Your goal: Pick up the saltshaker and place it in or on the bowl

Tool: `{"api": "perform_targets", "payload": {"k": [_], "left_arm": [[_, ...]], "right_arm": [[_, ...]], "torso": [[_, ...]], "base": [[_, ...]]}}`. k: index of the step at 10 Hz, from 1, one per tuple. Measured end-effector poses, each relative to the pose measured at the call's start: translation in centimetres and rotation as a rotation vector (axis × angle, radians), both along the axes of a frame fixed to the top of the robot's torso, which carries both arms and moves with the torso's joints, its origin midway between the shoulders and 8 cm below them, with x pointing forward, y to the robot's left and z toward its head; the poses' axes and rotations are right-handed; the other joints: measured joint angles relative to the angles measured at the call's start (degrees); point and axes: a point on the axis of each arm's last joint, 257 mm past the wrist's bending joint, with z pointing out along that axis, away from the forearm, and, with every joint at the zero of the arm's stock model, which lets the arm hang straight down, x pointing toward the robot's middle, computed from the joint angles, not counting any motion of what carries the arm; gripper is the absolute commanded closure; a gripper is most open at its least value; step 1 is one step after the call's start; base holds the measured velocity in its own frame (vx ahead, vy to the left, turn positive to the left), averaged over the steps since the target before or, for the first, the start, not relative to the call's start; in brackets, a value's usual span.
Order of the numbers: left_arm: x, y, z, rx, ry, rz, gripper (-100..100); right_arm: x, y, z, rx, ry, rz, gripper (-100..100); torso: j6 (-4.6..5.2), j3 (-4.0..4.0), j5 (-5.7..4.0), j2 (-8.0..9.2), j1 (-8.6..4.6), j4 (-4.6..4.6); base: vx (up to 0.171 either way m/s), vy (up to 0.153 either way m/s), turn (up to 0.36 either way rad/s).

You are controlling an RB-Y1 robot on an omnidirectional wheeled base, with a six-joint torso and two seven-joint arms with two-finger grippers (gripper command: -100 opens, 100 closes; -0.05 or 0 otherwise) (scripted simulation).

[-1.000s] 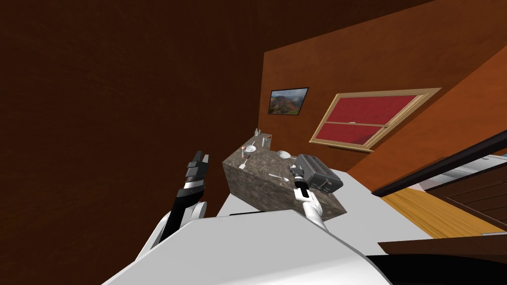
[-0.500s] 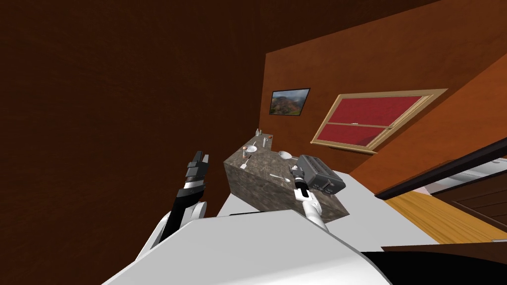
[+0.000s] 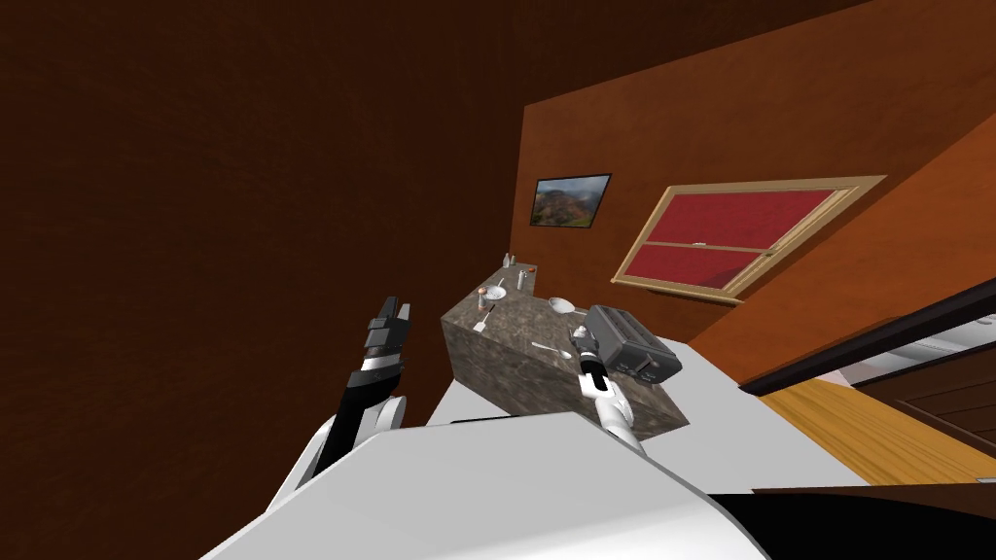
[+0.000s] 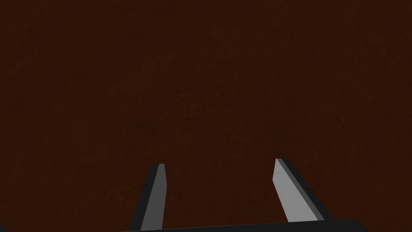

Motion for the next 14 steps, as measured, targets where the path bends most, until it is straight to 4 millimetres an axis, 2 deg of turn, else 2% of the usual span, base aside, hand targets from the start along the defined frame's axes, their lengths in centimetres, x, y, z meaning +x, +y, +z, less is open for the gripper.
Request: {"api": "perform_targets", "payload": {"k": [1, 2, 6, 7, 8, 9, 10, 14], "left_arm": [[0.0, 0.0, 0.0, 0.000, 0.000, 0.000, 0], [0.0, 0.0, 0.0, 0.000, 0.000, 0.000, 0], [0.0, 0.0, 0.0, 0.000, 0.000, 0.000, 0], [0.0, 0.0, 0.0, 0.000, 0.000, 0.000, 0], [0.0, 0.0, 0.0, 0.000, 0.000, 0.000, 0], [0.0, 0.0, 0.0, 0.000, 0.000, 0.000, 0], [0.0, 0.0, 0.0, 0.000, 0.000, 0.000, 0], [0.0, 0.0, 0.0, 0.000, 0.000, 0.000, 0]], "right_arm": [[0.6, -0.5, 0.8, -0.006, -0.004, -0.001, -100], [0.7, -0.6, 0.8, -0.006, -0.004, -0.002, 100], [0.7, -0.8, 1.2, -0.009, -0.010, -0.003, 100], [0.7, -0.8, 1.2, -0.009, -0.010, -0.003, 0], [0.7, -0.8, 1.2, -0.010, -0.010, -0.003, 100], [0.7, -0.8, 1.2, -0.010, -0.009, -0.003, 0], [0.7, -0.8, 1.2, -0.010, -0.009, -0.003, 100], [0.5, -5.3, 4.4, -0.054, -0.035, -0.075, 100]], "torso": [[-0.03, -0.08, 0.01, -0.15, 0.01, -0.01], [0.00, -0.08, 0.00, -0.12, 0.00, -0.03], [-0.11, -0.16, -0.14, -0.18, 0.00, -0.14], [-0.12, -0.17, -0.14, -0.19, -0.01, -0.15], [-0.12, -0.17, -0.15, -0.19, -0.01, -0.15], [-0.12, -0.17, -0.15, -0.19, -0.01, -0.15], [-0.12, -0.17, -0.15, -0.19, -0.01, -0.15], [-0.15, 0.07, -0.03, 0.19, 0.27, -0.03]], "base": [[0.032, 0.001, 0.016], [0.000, 0.000, 0.000], [0.001, -0.002, -0.005], [0.000, 0.000, 0.000], [0.000, 0.000, 0.000], [0.000, 0.000, 0.000], [-0.063, 0.024, 0.149], [-0.103, 0.055, 0.215]]}}
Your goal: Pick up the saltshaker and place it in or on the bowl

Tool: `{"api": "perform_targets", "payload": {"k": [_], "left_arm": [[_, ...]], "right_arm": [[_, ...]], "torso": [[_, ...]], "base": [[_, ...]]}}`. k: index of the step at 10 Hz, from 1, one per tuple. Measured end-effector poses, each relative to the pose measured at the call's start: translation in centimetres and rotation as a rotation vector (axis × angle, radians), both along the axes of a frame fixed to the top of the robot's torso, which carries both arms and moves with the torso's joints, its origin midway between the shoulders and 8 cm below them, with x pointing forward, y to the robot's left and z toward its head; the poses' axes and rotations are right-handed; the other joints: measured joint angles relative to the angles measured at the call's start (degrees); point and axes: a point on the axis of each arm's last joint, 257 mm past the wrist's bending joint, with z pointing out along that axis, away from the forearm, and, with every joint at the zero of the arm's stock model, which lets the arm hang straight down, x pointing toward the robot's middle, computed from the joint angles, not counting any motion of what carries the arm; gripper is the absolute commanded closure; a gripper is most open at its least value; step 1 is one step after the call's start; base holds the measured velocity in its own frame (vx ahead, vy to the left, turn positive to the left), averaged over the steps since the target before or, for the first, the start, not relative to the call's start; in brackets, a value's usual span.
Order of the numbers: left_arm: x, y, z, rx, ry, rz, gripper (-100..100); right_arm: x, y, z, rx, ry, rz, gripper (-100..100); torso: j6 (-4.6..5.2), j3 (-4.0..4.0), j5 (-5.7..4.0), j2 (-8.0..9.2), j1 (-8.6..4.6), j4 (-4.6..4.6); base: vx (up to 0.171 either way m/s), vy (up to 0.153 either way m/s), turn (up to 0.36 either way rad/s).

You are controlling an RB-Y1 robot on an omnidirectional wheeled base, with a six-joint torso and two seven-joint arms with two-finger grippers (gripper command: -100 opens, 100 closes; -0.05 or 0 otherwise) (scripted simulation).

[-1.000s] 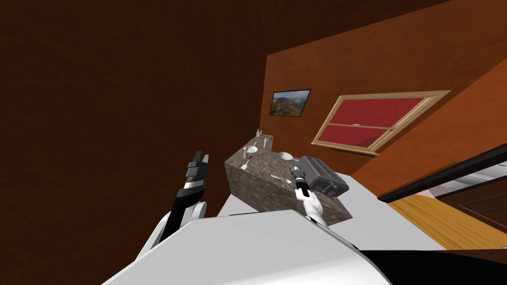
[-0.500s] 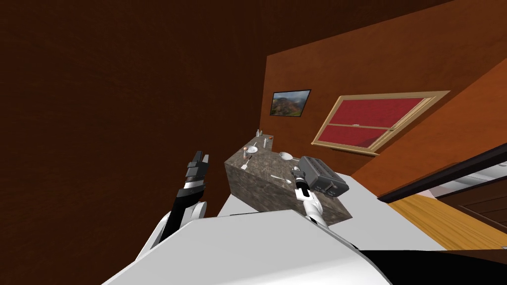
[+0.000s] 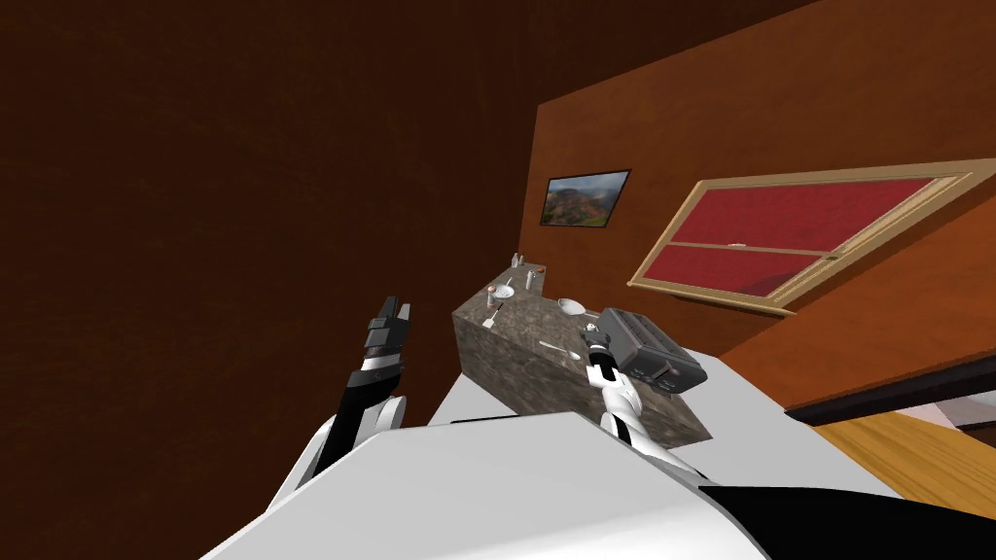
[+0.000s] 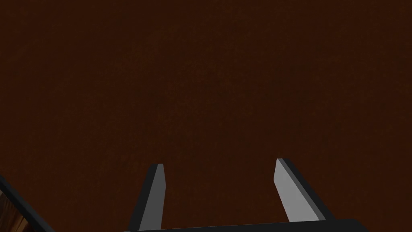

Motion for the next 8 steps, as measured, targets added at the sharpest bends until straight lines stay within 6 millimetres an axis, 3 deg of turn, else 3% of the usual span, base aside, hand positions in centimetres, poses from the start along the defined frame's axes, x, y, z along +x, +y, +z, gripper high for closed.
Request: {"api": "perform_targets", "payload": {"k": [4, 8], "left_arm": [[0.0, 0.0, 0.0, 0.000, 0.000, 0.000, 0], [0.0, 0.0, 0.0, 0.000, 0.000, 0.000, 0]], "right_arm": [[-1.0, -4.6, 3.6, -0.037, -0.025, -0.076, 100], [-1.9, -8.3, 5.6, -0.051, -0.041, -0.151, 100]], "torso": [[0.00, 0.00, 0.03, -0.03, -0.06, 0.03], [-0.01, -0.13, -0.07, -0.24, -0.27, -0.05]], "base": [[-0.073, 0.037, 0.163], [-0.036, -0.002, 0.222]]}}
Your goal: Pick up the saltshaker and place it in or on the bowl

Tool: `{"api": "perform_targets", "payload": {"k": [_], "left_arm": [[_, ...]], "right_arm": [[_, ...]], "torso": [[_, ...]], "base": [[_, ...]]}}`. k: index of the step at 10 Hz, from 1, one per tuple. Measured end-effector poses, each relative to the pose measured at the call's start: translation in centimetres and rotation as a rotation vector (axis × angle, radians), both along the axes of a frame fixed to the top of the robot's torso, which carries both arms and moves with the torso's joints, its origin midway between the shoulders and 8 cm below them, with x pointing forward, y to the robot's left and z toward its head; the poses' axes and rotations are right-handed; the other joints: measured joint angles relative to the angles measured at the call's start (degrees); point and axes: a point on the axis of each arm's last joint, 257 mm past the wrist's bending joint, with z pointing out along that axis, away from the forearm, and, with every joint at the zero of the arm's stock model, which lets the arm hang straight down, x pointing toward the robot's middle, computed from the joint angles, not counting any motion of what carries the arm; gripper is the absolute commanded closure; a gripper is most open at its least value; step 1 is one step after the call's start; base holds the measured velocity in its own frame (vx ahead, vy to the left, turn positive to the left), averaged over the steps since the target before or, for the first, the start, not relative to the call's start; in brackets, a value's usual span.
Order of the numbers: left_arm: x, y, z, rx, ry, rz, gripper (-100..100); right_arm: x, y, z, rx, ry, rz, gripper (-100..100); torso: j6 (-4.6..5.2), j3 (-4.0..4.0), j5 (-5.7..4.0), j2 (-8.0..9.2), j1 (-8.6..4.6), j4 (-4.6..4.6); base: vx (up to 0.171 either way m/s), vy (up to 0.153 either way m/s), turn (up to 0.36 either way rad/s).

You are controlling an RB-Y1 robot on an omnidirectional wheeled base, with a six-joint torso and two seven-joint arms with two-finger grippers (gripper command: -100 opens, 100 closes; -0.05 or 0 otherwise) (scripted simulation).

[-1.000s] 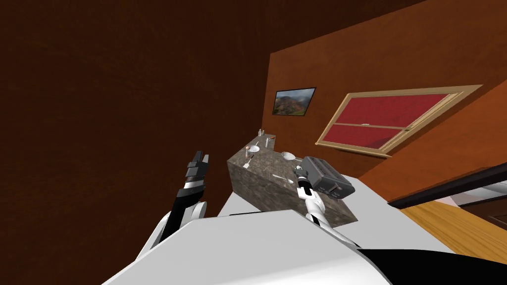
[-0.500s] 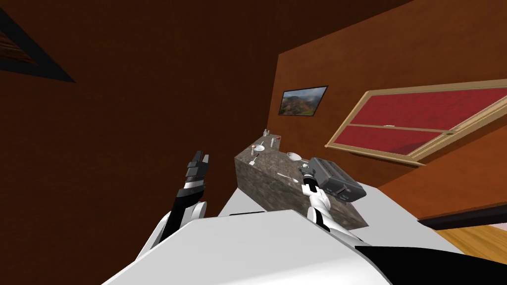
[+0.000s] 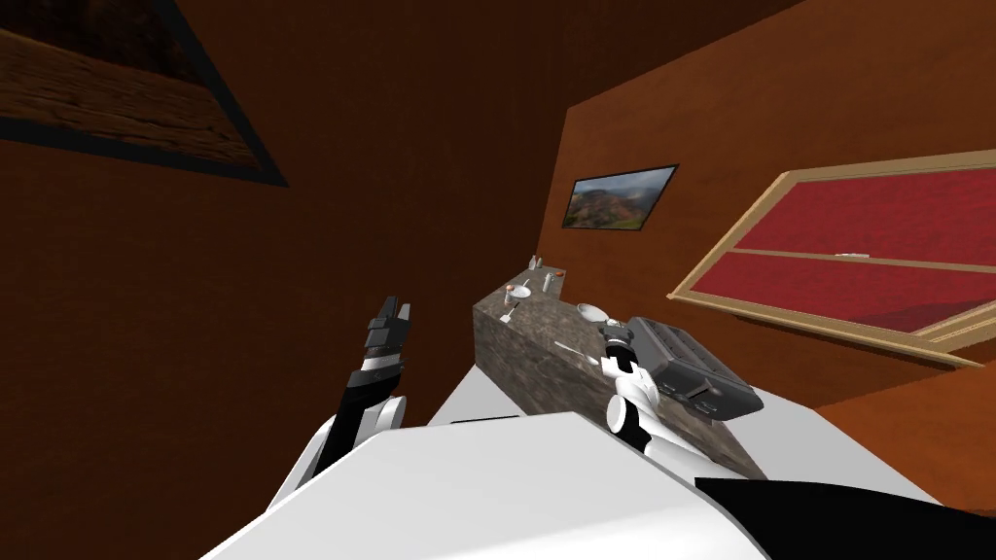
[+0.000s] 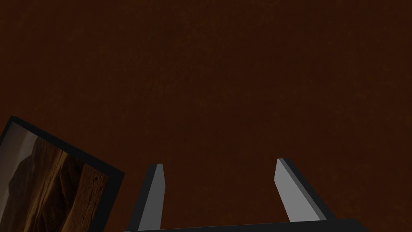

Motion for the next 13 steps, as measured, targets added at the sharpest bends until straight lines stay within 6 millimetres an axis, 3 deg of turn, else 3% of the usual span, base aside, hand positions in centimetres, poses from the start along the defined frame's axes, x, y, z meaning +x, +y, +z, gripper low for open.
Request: {"api": "perform_targets", "payload": {"k": [4, 13], "left_arm": [[0.0, 0.0, 0.0, 0.000, 0.000, 0.000, 0], [0.0, 0.0, 0.0, 0.000, 0.000, 0.000, 0]], "right_arm": [[-1.5, -3.5, 1.6, 0.002, -0.001, -0.089, 100], [-5.2, -8.8, 0.2, 0.083, 0.037, -0.268, 100]], "torso": [[0.02, -0.07, -0.12, -0.11, -0.37, -0.03], [0.11, -0.13, -0.24, -0.19, -0.53, -0.09]], "base": [[-0.010, -0.069, 0.209], [-0.006, -0.100, 0.179]]}}
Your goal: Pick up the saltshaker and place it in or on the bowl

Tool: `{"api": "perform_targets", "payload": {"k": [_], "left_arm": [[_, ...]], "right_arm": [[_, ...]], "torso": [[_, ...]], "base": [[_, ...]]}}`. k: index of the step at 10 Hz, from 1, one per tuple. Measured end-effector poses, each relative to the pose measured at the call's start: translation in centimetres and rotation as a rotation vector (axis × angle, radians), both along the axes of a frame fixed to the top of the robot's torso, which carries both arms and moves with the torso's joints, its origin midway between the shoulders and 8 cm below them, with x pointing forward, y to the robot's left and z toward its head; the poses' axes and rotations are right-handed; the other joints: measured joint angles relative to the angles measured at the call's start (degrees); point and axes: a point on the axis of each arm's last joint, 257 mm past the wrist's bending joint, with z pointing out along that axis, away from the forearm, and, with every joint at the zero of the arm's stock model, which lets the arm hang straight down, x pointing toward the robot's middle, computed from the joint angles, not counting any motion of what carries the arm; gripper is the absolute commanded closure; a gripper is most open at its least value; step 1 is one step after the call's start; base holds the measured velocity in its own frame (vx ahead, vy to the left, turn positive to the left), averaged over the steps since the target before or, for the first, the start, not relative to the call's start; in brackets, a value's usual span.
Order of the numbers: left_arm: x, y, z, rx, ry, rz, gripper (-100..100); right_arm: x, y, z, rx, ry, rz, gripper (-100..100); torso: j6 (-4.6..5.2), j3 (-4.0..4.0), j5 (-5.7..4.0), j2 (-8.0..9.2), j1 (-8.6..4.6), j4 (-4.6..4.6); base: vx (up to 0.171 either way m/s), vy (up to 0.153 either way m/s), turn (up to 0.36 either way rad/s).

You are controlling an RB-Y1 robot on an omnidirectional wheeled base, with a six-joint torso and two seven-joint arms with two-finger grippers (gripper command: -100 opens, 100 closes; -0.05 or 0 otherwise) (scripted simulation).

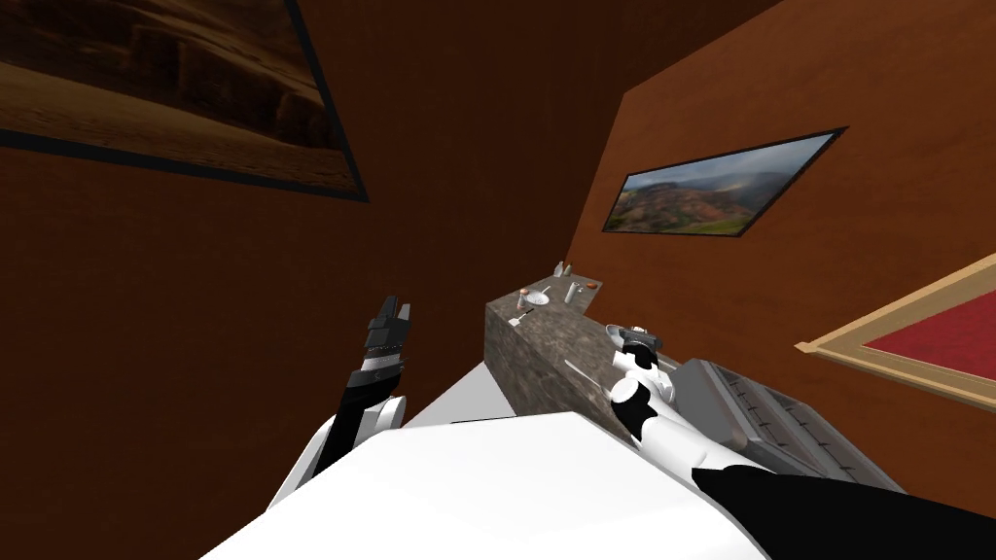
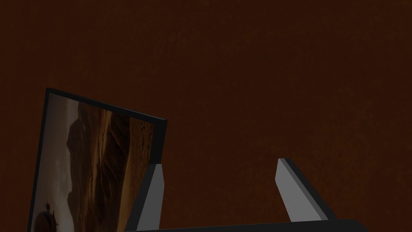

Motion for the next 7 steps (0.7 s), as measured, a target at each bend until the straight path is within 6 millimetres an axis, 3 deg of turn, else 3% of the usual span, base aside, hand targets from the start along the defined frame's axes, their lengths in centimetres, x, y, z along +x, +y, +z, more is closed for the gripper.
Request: {"api": "perform_targets", "payload": {"k": [3, 4, 7], "left_arm": [[0.00, 0.00, 0.00, 0.000, 0.000, 0.000, 0], [0.00, 0.00, 0.00, 0.000, 0.000, 0.000, 0], [0.00, 0.00, 0.00, 0.000, 0.000, 0.000, 0]], "right_arm": [[-1.05, -0.89, -1.04, 0.033, 0.008, -0.039, 100], [-1.04, -0.94, -0.98, 0.034, 0.009, -0.041, -100], [-1.04, -0.95, -0.96, 0.033, 0.009, -0.041, -100]], "torso": [[-0.11, -0.06, 0.00, -0.13, -0.20, 0.00], [-0.05, -0.05, -0.01, -0.09, 0.04, -0.02], [-0.05, -0.01, 0.08, -0.03, 0.37, 0.00]], "base": [[0.017, -0.114, 0.123], [0.000, 0.000, 0.000], [0.000, 0.000, 0.000]]}}
